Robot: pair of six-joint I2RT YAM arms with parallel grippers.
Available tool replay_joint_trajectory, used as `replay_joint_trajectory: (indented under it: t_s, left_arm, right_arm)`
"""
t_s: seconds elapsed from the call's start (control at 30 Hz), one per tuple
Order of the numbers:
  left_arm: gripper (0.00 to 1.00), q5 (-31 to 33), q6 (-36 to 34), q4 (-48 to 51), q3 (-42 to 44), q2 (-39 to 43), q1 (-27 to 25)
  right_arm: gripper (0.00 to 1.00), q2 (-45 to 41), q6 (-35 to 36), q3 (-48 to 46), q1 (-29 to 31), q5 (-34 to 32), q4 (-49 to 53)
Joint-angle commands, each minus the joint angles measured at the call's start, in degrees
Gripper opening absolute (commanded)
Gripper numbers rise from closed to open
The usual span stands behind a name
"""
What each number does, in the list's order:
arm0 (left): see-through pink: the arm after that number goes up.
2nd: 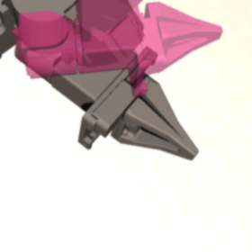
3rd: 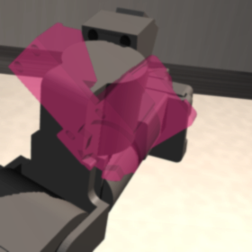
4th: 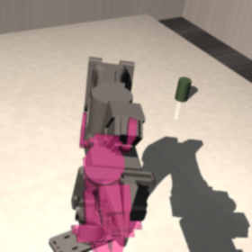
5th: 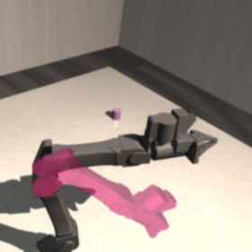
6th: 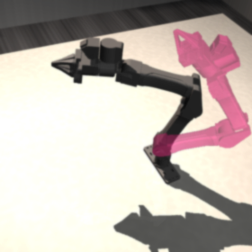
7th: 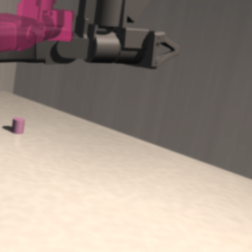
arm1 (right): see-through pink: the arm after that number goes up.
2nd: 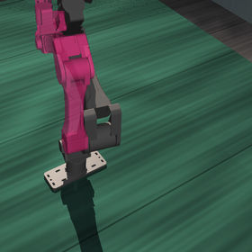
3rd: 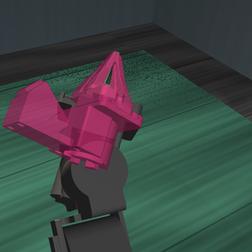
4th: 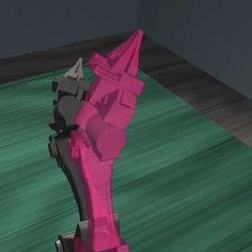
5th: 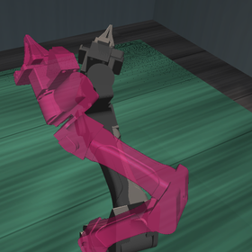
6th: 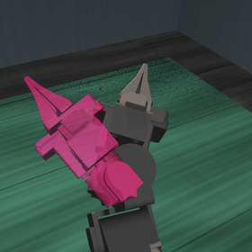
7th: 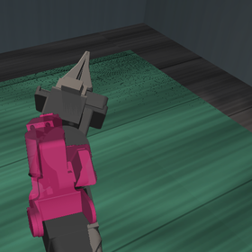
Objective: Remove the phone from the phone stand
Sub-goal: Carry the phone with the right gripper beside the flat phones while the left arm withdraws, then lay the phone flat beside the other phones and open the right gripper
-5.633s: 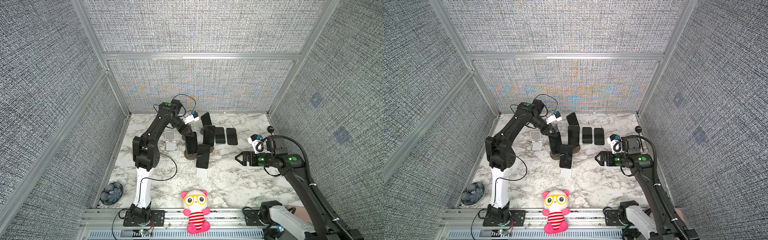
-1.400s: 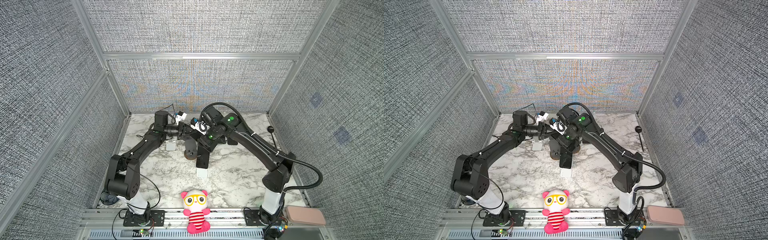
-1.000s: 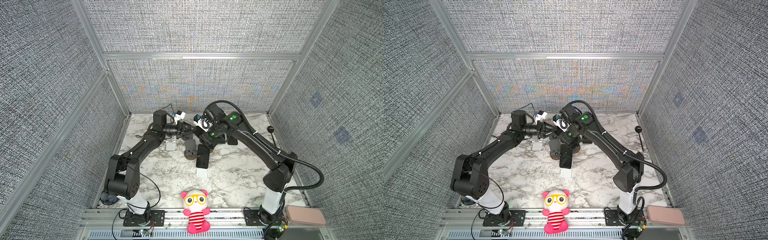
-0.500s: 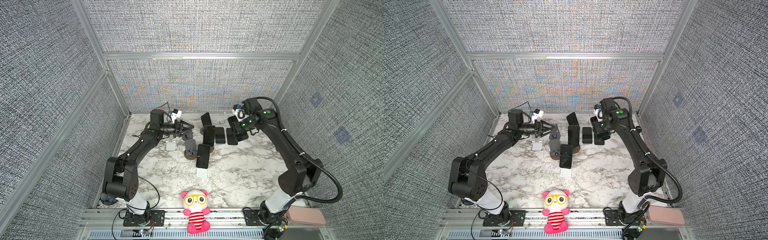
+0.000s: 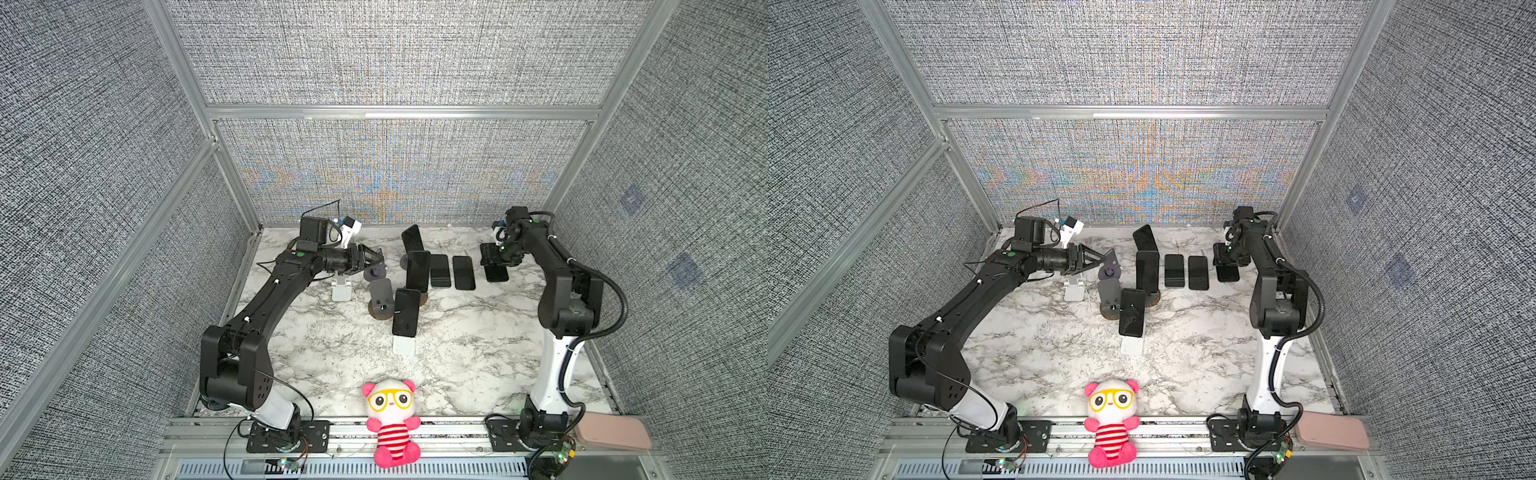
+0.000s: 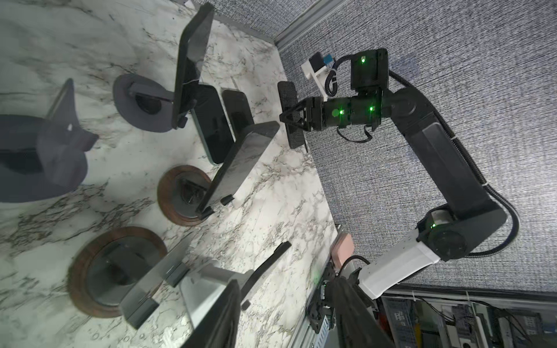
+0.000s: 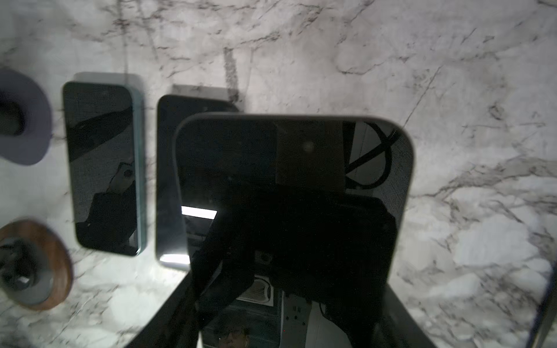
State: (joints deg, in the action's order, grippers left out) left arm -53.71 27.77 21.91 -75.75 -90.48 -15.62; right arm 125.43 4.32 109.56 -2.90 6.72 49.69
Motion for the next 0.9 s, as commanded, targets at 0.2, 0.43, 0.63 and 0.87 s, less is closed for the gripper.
replay_joint_trajectory:
  t_s: [0.2,0.43,0.63,0.87]
  left_arm:
    - [0.52,1.6,-3.9,2.4,-0.4,0.6,0.1]
    - [0.52,1.6,-4.3,2.6,-0.4,0.1,0.0]
    - [0.53,0.7,-4.4,2.5,-0.4,0.0,0.0]
    - [0.53,0.9,-4.5,3.0,-0.5,-0.4,0.0]
  right_arm:
    - [0.31,10.0,1.9,9.9,-0.9,1.0,4.6]
    - [0.32,12.6,1.1,9.7,-1.1,0.9,4.2]
    - [0.46,13.5,1.0,9.8,-1.1,1.6,4.9]
    - [0.55,14.7,0.5,10.2,-0.8,1.7,6.3]
